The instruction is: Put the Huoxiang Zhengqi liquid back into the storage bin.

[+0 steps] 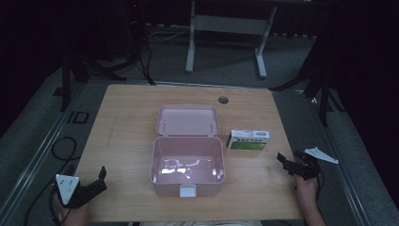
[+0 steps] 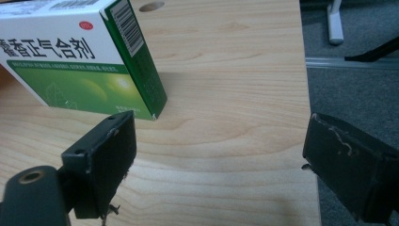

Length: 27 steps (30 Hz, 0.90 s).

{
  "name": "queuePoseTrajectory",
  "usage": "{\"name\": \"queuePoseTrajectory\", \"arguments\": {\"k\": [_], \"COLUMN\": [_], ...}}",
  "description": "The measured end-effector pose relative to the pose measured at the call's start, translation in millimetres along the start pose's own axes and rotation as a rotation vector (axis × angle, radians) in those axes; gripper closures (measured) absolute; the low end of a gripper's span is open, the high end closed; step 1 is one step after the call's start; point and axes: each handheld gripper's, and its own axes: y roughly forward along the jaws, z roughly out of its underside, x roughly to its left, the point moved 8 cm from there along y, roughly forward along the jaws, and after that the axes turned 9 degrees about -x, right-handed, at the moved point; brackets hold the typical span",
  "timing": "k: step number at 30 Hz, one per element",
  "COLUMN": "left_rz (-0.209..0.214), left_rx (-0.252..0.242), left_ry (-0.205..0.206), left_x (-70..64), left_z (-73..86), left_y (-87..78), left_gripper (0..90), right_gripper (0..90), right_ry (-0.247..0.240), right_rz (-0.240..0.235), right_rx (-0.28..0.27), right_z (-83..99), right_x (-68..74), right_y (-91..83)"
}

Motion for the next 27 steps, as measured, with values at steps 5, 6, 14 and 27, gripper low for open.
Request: {"name": "queuePoseTrajectory", "arguments": {"k": [5,6,14,27], "left_rz": [0.006,0.009,0.012,0.024], "left_rx": [0.005,0.008,0.016,0.033], "left_ry": [-0.002,0.000,-0.012,-0.031], "left_x": [-0.5,-1.3,-0.8,-0.6], "left_z": [0.2,0.3,1.0,3.7], "left_y": [0.1,0.4,0.4,0.8], "left_gripper": [0.3,0.3,0.3,0.3], "right_gripper": [10.0,10.0,10.1,10.0], "right_ry": [0.001,-0.003,-0.101,-0.265], "right_rz": [-0.039,-0.048,-0.200,-0.444], "right_rx": [0.023,0.025,0.116,0.269], "right_z": [1.3,1.6,8.2,22.1], "right_x": [2.2,3.1,15.7,36.2], "right_y": [1.0,1.0,4.6,5.3]}}
